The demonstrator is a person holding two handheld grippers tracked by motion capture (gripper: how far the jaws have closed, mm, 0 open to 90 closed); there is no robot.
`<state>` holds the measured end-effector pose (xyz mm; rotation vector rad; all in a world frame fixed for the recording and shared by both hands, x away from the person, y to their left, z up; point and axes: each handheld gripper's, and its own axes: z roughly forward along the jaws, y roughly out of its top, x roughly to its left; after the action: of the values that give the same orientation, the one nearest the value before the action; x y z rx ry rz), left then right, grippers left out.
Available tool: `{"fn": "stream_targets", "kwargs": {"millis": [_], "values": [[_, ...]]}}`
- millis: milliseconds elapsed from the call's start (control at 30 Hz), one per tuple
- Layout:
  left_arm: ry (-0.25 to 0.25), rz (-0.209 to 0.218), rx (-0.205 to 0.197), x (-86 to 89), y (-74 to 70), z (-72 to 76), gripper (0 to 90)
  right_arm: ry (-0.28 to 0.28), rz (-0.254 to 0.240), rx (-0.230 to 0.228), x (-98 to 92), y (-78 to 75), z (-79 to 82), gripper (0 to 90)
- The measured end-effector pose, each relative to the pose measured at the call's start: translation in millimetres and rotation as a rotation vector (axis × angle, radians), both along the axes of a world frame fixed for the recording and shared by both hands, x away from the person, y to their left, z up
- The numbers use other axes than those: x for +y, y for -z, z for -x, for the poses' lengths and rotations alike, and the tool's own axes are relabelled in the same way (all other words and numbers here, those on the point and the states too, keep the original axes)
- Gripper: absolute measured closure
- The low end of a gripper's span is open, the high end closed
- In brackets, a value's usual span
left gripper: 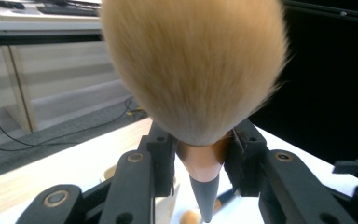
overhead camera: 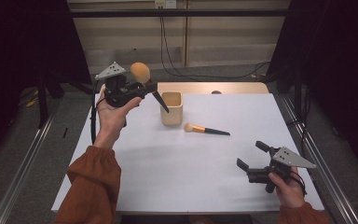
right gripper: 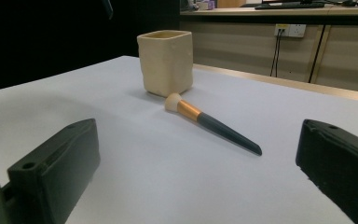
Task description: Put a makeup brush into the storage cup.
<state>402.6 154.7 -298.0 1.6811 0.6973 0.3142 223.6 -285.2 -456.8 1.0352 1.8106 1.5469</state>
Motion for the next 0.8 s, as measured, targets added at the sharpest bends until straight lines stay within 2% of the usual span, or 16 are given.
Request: {"fn": "stream_targets", "kwargs": {"millis": [100, 200, 267, 400, 433, 633, 800], "values": [[-0.015, -0.003, -0.013, -0.5, -4.3, -3.7, 66.3, 0.002, -0.002, 0.0, -0.6, -0.2, 0.0, 0.0], [-0.034, 0.023, -0.024, -0.8, -5.9, -7.9, 66.3, 0.001, -0.005, 0.001, -0.5, -0.3, 0.3, 0.0], [-0.048, 0.011, -0.035, -3.2, -5.6, -11.5, 66.3, 0.001, -0.004, 0.0, -0.8, -0.1, 0.1, 0.0], [-0.043, 0.031, -0.038, -6.1, -4.7, -15.6, 66.3, 0.0, -0.004, 0.0, -0.6, 0.1, 0.0, 0.0], [-0.044, 0.016, -0.057, -8.2, -5.7, -14.8, 66.3, -0.001, -0.005, -0.002, -0.5, 0.1, 0.0, 0.0], [-0.056, 0.007, -0.083, -14.5, -2.4, -23.3, 66.3, -0.004, 0.0, -0.002, 0.1, 0.7, 0.0, 0.0], [-0.072, -0.017, -0.082, -18.2, 7.1, -32.9, 66.3, -0.004, 0.001, -0.001, 0.3, 1.2, 0.2, 0.0]]}}
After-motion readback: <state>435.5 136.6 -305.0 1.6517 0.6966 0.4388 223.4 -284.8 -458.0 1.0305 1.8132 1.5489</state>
